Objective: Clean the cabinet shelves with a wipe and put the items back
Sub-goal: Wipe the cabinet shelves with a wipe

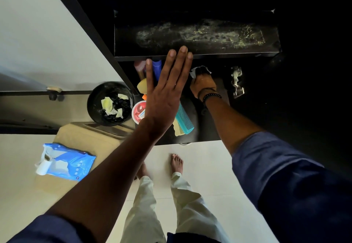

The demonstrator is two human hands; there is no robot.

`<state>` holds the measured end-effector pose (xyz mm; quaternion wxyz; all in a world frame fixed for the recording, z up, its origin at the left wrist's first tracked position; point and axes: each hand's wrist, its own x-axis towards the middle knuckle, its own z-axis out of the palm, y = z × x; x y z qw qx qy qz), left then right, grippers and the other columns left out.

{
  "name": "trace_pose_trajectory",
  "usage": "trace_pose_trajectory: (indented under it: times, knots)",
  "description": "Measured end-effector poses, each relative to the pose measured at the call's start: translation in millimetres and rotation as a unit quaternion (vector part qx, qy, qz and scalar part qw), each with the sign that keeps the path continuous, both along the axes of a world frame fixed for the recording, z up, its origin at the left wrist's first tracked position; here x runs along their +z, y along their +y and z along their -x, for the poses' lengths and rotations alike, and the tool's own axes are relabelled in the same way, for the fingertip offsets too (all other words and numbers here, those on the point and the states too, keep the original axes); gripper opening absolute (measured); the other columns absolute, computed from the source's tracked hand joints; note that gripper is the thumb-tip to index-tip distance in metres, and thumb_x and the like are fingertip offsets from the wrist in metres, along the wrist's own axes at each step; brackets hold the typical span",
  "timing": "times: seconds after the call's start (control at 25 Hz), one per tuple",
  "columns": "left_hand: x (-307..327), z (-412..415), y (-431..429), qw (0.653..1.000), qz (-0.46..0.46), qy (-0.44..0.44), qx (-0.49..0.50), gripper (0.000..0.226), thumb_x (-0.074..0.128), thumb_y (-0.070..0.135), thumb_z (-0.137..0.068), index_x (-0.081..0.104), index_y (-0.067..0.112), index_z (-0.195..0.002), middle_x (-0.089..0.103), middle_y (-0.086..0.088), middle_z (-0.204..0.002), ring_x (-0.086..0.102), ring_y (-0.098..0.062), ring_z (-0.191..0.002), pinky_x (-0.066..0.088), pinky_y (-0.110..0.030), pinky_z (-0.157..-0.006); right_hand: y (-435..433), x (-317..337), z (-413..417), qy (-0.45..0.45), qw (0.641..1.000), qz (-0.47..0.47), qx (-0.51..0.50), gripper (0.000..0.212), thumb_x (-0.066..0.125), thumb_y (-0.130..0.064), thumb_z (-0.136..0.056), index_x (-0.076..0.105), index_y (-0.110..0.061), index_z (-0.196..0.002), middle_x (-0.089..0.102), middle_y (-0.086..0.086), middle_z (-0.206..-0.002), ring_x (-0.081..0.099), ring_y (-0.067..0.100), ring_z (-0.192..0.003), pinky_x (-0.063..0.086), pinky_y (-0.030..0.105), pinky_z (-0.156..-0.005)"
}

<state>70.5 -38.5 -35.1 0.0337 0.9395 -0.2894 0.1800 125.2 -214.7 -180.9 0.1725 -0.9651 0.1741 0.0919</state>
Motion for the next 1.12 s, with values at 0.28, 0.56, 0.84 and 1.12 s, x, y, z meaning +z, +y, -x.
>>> trace_pose_trajectory:
  times: [0.28,0.56,0.84,1.12]
  knots:
    - [0.9,4.1,-4.4,0.999,0.009,0.019,0.024,0.093,0.064,0.006,-0.082,0.004,0.015,-0.152,0.000,-0.004,-0.158,-0.021,-0.019,-0.143,0.001,-0.055,-0.116,19.4,-48.6,-18.0,0.058,0.993,-0.005,0.100,0.060,0.042,-0.034,-0.085,0.037,-0.019,-0.143,0.036,0.008,-0.150,0.036,0.027,-0.137,0.038,0.042,-0.107]
    - [6.6,18.2,-5.9,0.998,0.042,0.051,0.023,0.101,0.067,0.001,-0.075,0.003,0.014,-0.153,0.003,-0.007,-0.160,-0.010,-0.021,-0.146,0.003,-0.055,-0.118,-9.8,14.6,91.3,0.018,0.999,-0.026,-0.024,0.053,0.042,-0.022,-0.090,0.042,-0.011,-0.141,0.038,0.014,-0.148,0.036,0.031,-0.137,0.029,0.037,-0.114]
    - [-63.8,86.2,-13.0,0.939,-0.074,0.326,-0.087,0.080,0.049,0.000,-0.088,0.005,0.015,-0.153,0.003,-0.004,-0.161,0.000,-0.025,-0.148,0.010,-0.045,-0.120,-6.0,11.6,232.7,0.041,0.999,0.018,0.027,0.057,0.038,-0.015,-0.087,0.040,-0.011,-0.143,0.039,0.013,-0.149,0.044,0.035,-0.132,0.044,0.048,-0.103]
    - [-91.9,90.5,-11.0,0.894,-0.178,0.402,-0.084,0.067,0.043,0.007,-0.094,0.009,0.010,-0.152,0.008,-0.007,-0.160,0.007,-0.028,-0.147,0.015,-0.045,-0.118,20.0,9.2,233.5,0.019,0.992,0.011,0.121,0.058,0.032,-0.014,-0.089,0.033,-0.013,-0.147,0.029,0.011,-0.154,0.028,0.034,-0.141,0.024,0.044,-0.115]
